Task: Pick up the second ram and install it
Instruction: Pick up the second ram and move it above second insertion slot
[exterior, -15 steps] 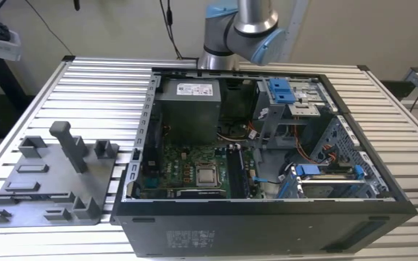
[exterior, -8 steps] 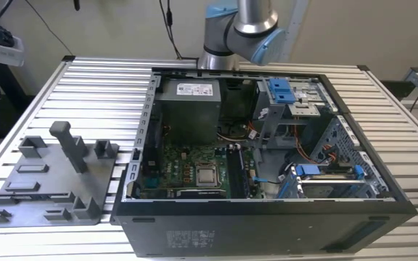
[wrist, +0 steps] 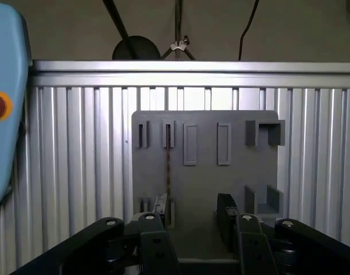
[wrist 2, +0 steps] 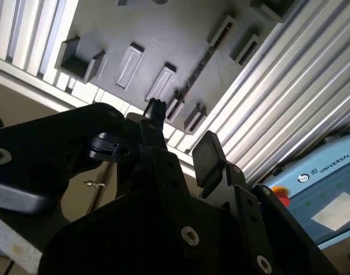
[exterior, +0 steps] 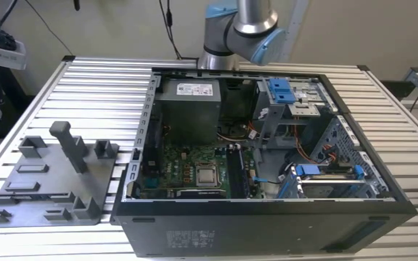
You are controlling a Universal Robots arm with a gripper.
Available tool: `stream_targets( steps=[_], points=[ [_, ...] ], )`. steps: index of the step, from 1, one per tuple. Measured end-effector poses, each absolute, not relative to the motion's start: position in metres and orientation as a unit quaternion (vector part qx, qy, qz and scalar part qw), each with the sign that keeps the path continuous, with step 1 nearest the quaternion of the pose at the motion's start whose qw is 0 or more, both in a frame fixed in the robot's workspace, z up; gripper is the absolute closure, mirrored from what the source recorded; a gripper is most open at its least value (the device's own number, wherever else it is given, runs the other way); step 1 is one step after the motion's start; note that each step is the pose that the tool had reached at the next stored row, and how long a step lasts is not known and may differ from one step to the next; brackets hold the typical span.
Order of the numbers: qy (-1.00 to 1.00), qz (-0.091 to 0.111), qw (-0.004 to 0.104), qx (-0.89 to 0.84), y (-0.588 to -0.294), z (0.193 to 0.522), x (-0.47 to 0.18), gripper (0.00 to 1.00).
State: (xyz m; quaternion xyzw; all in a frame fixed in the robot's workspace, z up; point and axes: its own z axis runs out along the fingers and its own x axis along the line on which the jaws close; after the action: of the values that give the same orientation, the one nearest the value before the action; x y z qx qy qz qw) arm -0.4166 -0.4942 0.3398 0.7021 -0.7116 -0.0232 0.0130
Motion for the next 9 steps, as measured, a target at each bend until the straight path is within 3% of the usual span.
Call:
stream_targets(
  steps=[9],
  points=[
    [-0.712,-0.023,0.013,0.702,-0.4942,0.3363,-0.4167,0.52]
  ],
)
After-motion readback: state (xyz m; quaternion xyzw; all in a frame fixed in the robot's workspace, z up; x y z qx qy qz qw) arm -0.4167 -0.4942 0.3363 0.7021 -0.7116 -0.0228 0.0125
